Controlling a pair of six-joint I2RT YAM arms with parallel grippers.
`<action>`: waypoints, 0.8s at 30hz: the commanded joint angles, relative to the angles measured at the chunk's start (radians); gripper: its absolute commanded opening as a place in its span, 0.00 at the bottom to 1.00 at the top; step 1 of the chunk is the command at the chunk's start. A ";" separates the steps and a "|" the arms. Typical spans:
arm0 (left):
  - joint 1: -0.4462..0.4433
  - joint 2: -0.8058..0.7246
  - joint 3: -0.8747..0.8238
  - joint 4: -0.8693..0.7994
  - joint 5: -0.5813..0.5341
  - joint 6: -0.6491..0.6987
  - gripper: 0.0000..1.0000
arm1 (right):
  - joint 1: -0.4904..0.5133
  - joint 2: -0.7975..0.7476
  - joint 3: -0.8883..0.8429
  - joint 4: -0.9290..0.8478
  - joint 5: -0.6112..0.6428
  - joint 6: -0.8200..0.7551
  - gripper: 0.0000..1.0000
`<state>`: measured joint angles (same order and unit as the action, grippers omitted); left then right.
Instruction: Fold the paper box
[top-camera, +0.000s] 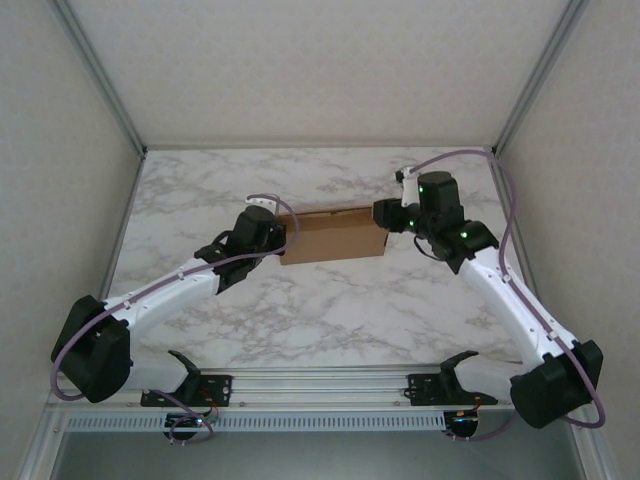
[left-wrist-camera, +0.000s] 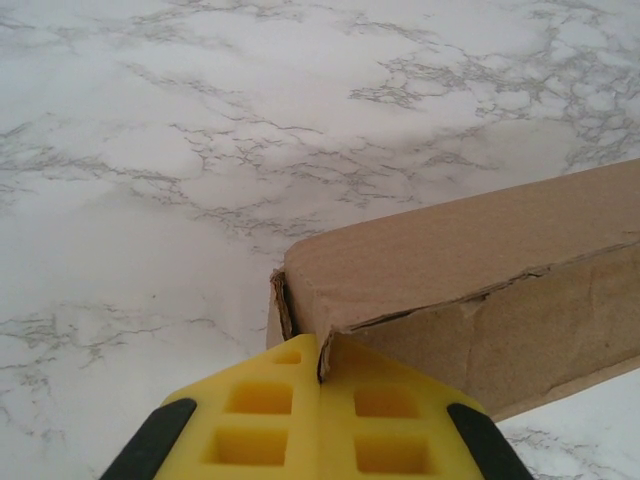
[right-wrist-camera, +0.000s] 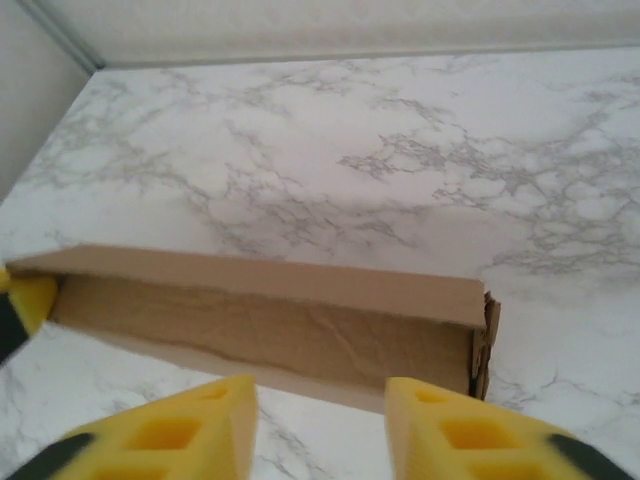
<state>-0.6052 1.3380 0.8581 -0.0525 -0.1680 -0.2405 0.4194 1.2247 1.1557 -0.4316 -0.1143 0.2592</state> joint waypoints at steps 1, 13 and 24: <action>-0.025 0.047 -0.039 -0.190 0.032 0.020 0.00 | -0.027 0.107 0.113 -0.032 -0.051 0.106 0.24; -0.034 0.035 -0.037 -0.187 0.026 0.034 0.00 | -0.027 0.323 0.142 -0.089 0.002 0.094 0.12; -0.043 -0.062 -0.002 -0.207 0.085 0.003 0.31 | -0.028 0.280 0.042 -0.053 0.005 0.105 0.11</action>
<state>-0.6365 1.2949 0.8581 -0.1154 -0.1345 -0.2264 0.3927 1.5089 1.2301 -0.4488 -0.1322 0.3595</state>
